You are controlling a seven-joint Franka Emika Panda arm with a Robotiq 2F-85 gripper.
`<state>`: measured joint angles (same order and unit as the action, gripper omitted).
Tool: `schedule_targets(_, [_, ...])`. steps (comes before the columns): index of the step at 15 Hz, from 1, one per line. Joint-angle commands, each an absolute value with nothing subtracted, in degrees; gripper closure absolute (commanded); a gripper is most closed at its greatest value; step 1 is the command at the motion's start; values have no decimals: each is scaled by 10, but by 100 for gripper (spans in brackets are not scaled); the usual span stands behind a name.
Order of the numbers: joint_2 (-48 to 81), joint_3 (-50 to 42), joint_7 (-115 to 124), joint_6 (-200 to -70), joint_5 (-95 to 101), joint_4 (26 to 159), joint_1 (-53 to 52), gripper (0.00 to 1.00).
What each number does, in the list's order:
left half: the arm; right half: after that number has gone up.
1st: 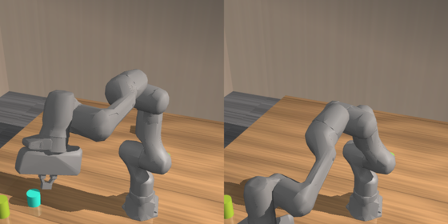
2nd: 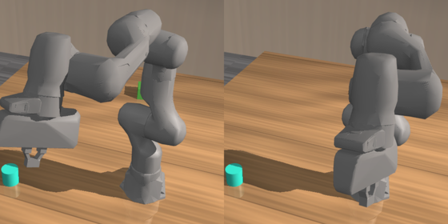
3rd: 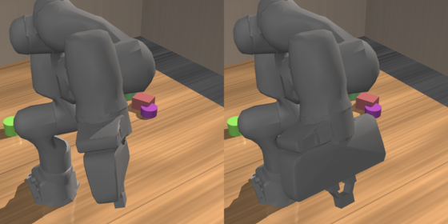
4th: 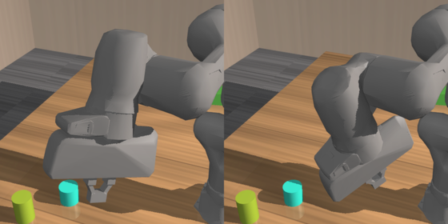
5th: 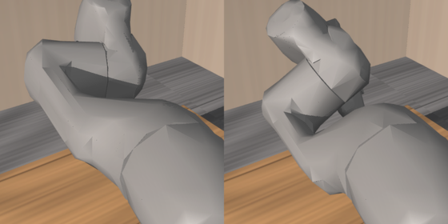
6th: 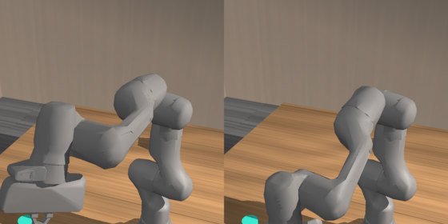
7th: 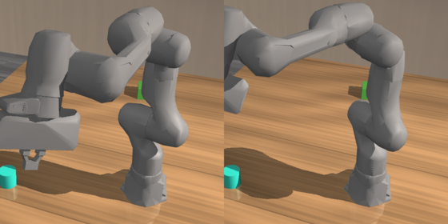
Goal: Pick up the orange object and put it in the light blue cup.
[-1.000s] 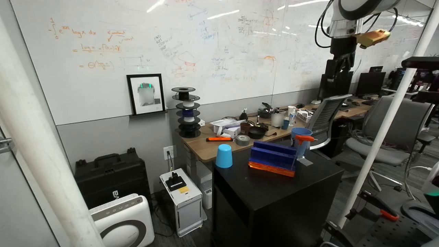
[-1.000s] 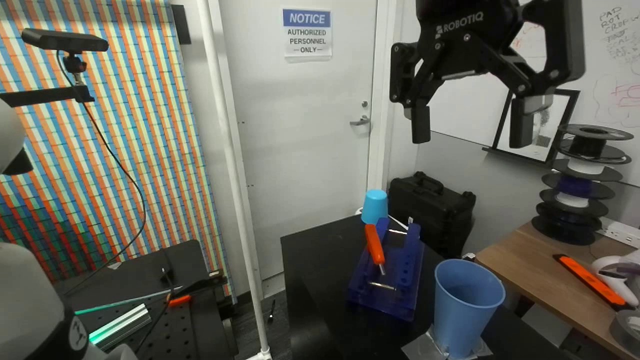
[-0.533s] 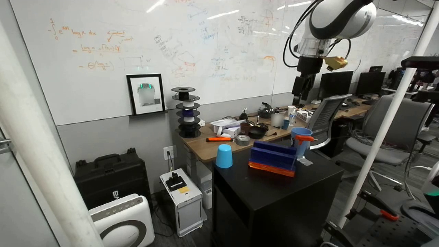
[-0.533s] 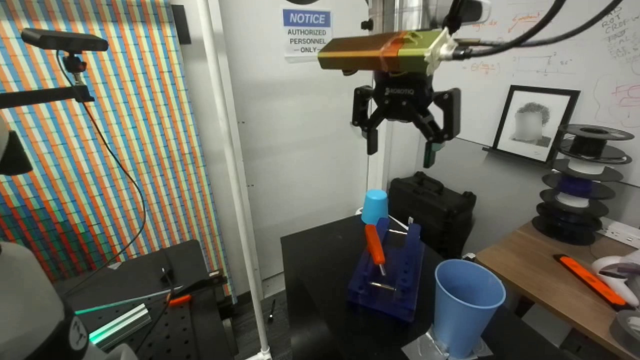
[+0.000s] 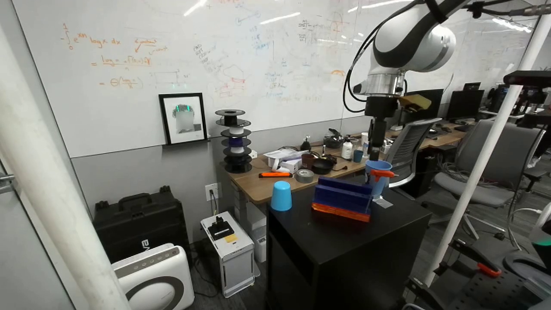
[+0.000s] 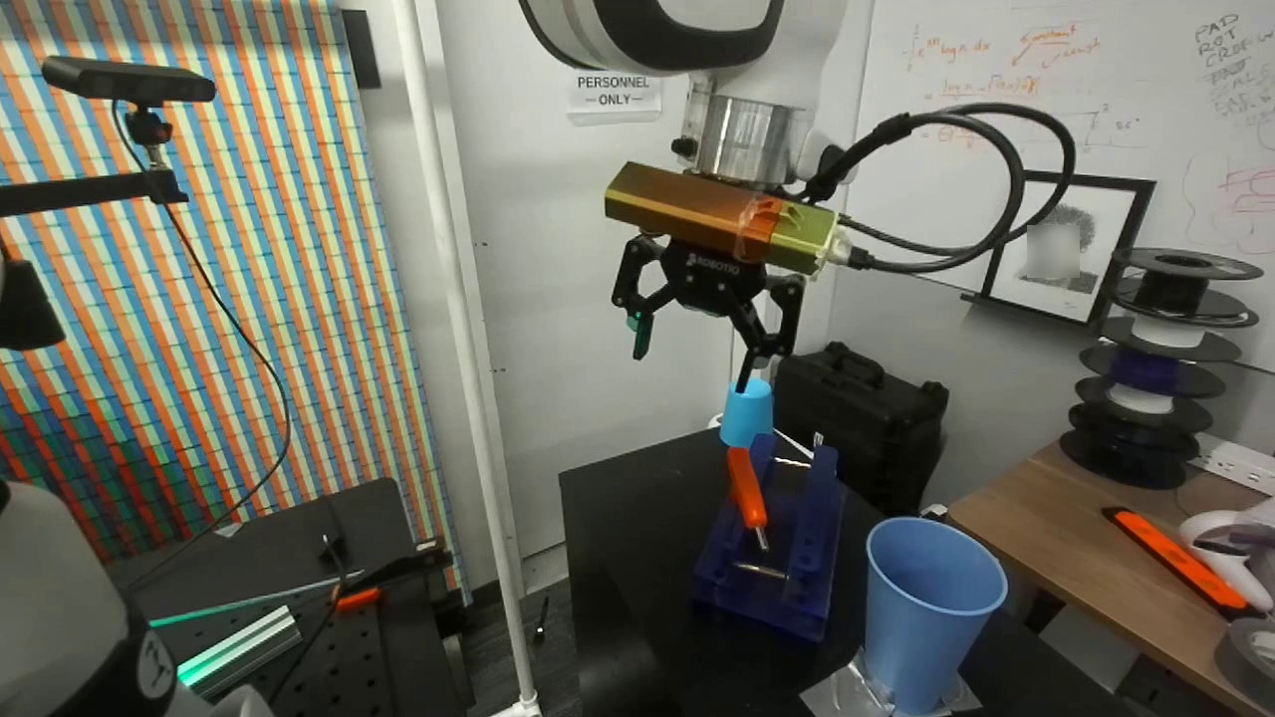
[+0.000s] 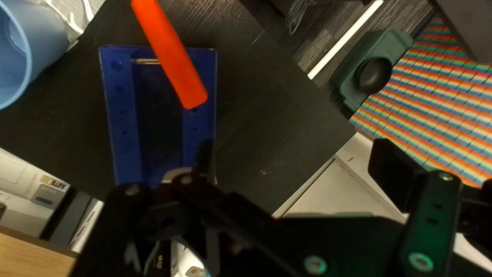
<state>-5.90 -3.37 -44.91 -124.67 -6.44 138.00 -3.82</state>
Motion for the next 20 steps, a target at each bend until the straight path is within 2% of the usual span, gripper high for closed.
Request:
schedule_targets(1, [-86, -29, -521, -1252, -36, 1428, -29, 0])
schedule_targets(9, [-122, -31, -489, -1464, 120, 1531, -10, 0])
schedule_targets(16, [-93, -46, -525, -1518, 89, 1546, -16, 0])
schedule_targets(17, [-89, -47, -530, -1520, 85, 1547, -16, 25])
schedule_targets(18, [-85, -48, -533, -1525, 82, 1548, -15, 25])
schedule_targets(20, [-78, -50, -540, -1529, 79, 1548, -13, 42])
